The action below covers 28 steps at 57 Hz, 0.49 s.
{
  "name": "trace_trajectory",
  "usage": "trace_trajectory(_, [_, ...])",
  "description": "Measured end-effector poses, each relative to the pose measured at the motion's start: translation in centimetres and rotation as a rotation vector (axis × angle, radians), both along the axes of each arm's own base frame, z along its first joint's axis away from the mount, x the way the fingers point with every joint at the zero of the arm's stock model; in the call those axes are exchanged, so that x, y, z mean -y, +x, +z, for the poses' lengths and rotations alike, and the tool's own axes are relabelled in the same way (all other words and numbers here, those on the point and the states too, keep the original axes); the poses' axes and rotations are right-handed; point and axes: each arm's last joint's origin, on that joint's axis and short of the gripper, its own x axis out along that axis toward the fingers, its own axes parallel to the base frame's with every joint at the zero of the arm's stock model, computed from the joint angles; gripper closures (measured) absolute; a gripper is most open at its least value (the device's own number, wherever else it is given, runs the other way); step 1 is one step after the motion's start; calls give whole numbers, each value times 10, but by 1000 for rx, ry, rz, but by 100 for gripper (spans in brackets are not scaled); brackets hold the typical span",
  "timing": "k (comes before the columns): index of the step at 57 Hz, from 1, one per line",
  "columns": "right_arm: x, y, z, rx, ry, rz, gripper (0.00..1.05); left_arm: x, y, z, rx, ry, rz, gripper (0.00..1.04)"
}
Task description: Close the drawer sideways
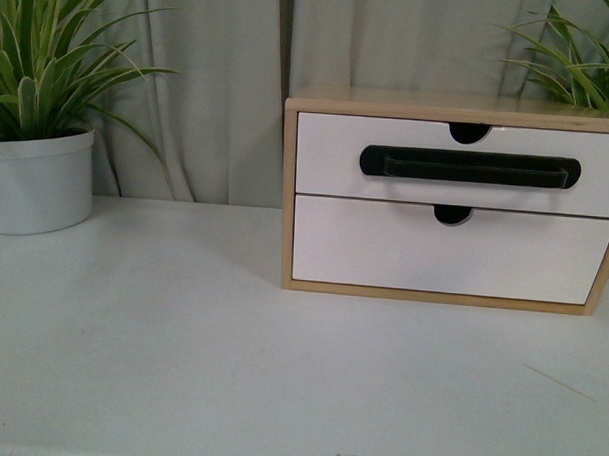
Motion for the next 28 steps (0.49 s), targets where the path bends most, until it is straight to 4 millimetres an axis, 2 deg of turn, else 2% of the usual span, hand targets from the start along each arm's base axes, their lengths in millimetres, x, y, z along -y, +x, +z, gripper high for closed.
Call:
trace_trajectory(13, [0, 0, 0, 0, 0, 0, 62, 0, 0, 0, 0, 0, 0, 59])
trace_trajectory(17, [0, 0, 0, 0, 0, 0, 43, 0, 0, 0, 0, 0, 0, 43])
trace_trajectory(21, [0, 0, 0, 0, 0, 0, 30, 0, 0, 0, 0, 0, 0, 27])
trace_trajectory(28, [0, 0, 0, 0, 0, 0, 8, 0, 0, 0, 0, 0, 0, 7])
